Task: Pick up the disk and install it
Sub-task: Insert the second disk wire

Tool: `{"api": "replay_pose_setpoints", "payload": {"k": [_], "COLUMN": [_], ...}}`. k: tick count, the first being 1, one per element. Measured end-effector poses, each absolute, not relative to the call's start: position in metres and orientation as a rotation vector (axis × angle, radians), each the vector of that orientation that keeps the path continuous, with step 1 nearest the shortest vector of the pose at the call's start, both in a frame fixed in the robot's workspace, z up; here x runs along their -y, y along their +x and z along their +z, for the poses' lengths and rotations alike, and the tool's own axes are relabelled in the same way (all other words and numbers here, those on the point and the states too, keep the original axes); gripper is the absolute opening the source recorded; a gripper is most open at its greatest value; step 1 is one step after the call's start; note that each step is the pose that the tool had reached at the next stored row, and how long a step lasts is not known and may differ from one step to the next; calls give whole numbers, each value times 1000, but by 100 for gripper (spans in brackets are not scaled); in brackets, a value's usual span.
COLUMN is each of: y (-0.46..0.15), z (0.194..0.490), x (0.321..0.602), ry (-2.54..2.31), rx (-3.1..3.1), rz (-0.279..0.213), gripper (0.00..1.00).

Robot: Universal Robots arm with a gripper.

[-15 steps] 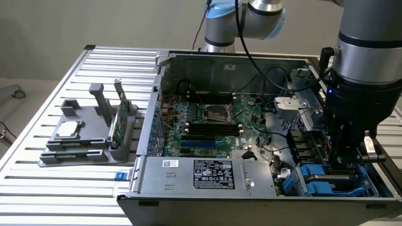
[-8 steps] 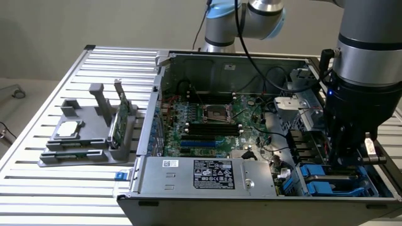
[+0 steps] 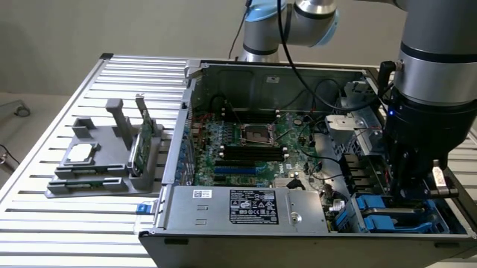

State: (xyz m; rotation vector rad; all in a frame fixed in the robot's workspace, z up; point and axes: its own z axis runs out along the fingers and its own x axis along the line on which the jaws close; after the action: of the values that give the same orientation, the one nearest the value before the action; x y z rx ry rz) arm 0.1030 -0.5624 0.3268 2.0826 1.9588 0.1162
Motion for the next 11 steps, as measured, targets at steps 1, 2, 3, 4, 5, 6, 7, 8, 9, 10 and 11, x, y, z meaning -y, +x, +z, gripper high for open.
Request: {"api": "replay_pose_setpoints", "payload": {"k": [1,2,3,4,5,6,7,8,9,10,11], "y": [103,103,103,103,103,102,102,102,102,102,102], "z": [327,327,327,327,327,328,329,330,331,334,337], "x": [562,562,562,563,563,562,562,562,563,562,562], "ry": [2082,2081,2081,2080,2080,2080,2079,2080,2080,2079,2078], "rx": [-1960,-1960,-1961,-1962,-1962,-1963,-1963,-1964,-1964,-1964,-1964], "rz": [116,117,117,117,117,118,118,119,119,118,117], "gripper": [17,17,17,17,17,17,17,17,17,17,17]}}
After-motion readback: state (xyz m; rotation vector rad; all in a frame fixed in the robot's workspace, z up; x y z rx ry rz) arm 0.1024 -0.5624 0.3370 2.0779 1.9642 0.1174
